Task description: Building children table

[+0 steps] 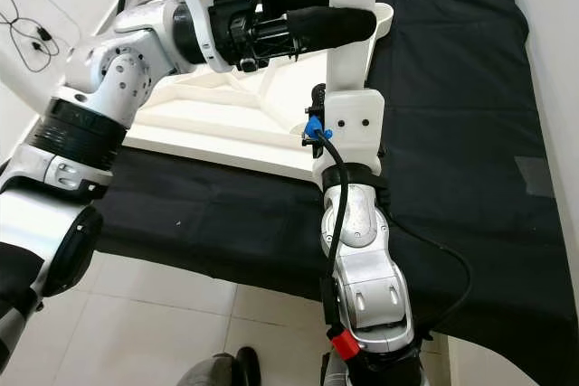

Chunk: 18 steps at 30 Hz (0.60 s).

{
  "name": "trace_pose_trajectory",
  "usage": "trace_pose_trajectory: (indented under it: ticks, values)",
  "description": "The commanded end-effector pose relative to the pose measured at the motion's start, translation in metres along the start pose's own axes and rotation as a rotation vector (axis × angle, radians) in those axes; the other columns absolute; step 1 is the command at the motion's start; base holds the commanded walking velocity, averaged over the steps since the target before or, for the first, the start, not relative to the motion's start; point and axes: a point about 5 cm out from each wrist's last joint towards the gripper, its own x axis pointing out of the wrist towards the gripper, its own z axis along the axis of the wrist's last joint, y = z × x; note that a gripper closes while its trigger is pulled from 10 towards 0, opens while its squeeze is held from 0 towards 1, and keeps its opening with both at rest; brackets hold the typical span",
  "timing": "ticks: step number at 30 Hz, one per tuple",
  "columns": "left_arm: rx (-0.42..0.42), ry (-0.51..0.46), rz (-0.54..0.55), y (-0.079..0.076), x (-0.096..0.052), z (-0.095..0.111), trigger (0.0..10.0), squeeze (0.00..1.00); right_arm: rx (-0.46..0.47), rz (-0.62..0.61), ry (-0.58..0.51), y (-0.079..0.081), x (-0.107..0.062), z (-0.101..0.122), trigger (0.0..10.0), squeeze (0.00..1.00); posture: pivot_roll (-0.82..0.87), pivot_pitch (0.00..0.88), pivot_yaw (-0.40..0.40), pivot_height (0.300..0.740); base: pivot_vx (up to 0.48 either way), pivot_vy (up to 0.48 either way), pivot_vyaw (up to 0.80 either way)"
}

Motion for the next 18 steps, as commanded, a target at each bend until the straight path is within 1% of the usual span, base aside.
trace_pose_trajectory:
  ticks: [1,10,13,14,15,16,17,18]
  values:
    - [0.019,0.014,-0.008,0.002,-0.001,0.000,0.0,0.00,-0.003,0.033,0.157,0.009,-0.001,-0.029,10.0,0.00,-0.02,0.267,0.224,0.740,0.000,0.000,0.00]
    - [0.062,0.033,-0.032,0.007,0.004,-0.003,0.0,0.00,-0.003,0.038,0.149,0.010,-0.001,-0.026,10.0,0.00,-0.02,0.270,0.225,0.740,0.000,0.000,0.00]
    - [0.069,0.031,-0.035,0.008,0.005,-0.002,0.0,0.00,-0.002,0.061,0.137,0.011,0.000,-0.024,10.0,0.00,-0.02,0.270,0.224,0.740,0.000,0.000,0.00]
    - [0.071,0.030,-0.036,0.008,0.005,-0.002,0.0,0.00,-0.001,0.073,0.130,0.011,0.001,-0.024,10.0,0.87,-0.02,0.270,0.224,0.740,0.000,0.000,0.00]
    - [0.073,0.029,-0.037,0.009,0.005,-0.002,0.0,0.00,-0.003,0.105,0.105,0.011,0.003,-0.020,10.0,0.87,-0.03,0.269,0.223,0.740,0.000,0.000,0.00]
    - [0.073,0.029,-0.037,0.009,0.005,-0.002,0.0,0.00,-0.003,0.105,0.105,0.011,0.003,-0.020,10.0,0.87,-0.03,0.269,0.223,0.740,0.000,0.000,0.00]
    - [0.075,0.027,-0.040,0.009,0.005,-0.002,0.0,0.00,-0.006,0.165,0.053,0.010,0.006,-0.013,10.0,1.00,-0.03,0.270,0.224,0.740,0.000,0.000,0.00]
    - [0.075,0.027,-0.040,0.009,0.005,-0.002,0.0,0.00,-0.006,0.165,0.053,0.010,0.006,-0.013,10.0,1.00,-0.03,0.270,0.224,0.740,0.000,0.000,0.00]
